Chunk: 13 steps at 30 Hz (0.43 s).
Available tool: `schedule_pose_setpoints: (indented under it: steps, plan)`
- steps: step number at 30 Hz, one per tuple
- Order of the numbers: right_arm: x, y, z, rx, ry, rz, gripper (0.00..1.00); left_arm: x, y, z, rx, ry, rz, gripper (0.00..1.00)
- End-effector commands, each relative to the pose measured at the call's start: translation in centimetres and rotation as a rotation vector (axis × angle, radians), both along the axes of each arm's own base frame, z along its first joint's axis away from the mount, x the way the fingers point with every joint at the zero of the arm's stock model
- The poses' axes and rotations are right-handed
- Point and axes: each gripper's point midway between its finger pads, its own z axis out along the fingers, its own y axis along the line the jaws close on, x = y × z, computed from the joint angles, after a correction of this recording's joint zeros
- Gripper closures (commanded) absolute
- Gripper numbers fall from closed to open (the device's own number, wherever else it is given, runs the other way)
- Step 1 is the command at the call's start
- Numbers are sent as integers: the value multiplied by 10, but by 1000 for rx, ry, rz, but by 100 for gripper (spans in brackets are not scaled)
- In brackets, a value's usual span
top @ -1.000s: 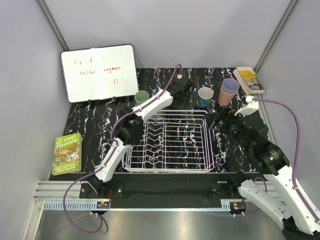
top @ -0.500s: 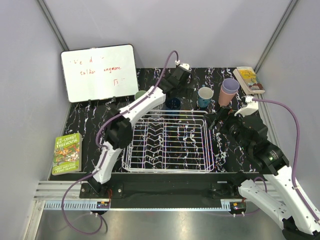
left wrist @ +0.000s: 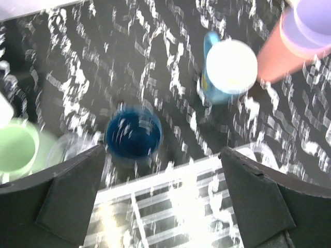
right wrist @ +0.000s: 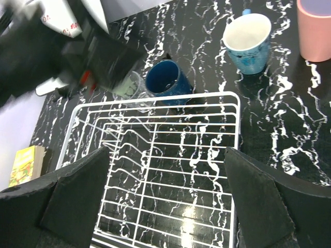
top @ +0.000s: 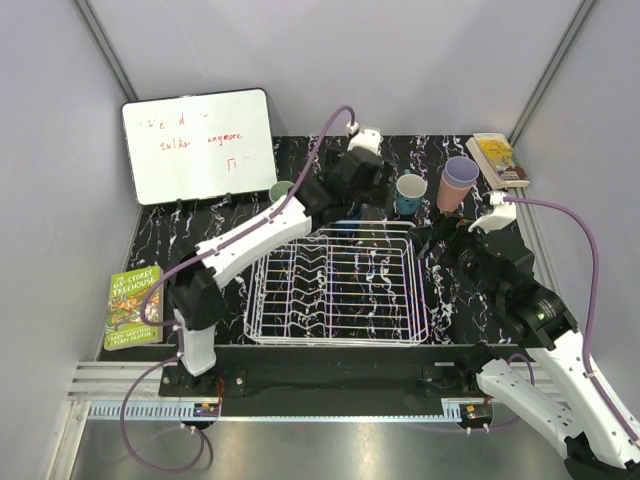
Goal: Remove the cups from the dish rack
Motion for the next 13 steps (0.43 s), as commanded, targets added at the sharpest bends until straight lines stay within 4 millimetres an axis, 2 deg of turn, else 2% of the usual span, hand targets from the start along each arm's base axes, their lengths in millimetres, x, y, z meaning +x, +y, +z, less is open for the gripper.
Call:
schedule_pose_setpoints:
  steps: [1,3,4,6,7,8,9,10,11,13]
  plan:
    - [4,-10,-2,-31,-12,-50,0,-44,36,25,20,-91,85,1]
    - [4,-12,-5,-37,-8,-57,0,-63,44,13,16,-67,87,1]
    - [4,-12,-8,-42,-2,-58,0,-77,55,9,-7,-53,95,1]
    - [3,-12,-11,-46,6,-57,0,-94,67,1,-16,-32,98,1]
    - [3,-13,-15,-54,17,-61,0,-103,76,12,-71,-35,116,1]
    - [3,-14,-15,-55,17,-64,0,-113,85,-5,-44,-14,123,1]
    - [3,-13,-16,-57,21,-62,0,-119,93,-9,-46,-3,128,1]
    - [4,-14,-19,-62,25,-65,0,-127,103,-2,-81,-10,138,1]
    - [3,-14,-20,-66,32,-65,0,-132,113,-11,-64,-4,152,1]
    - [3,-14,-20,-69,36,-65,0,-139,132,-10,-66,-3,183,1]
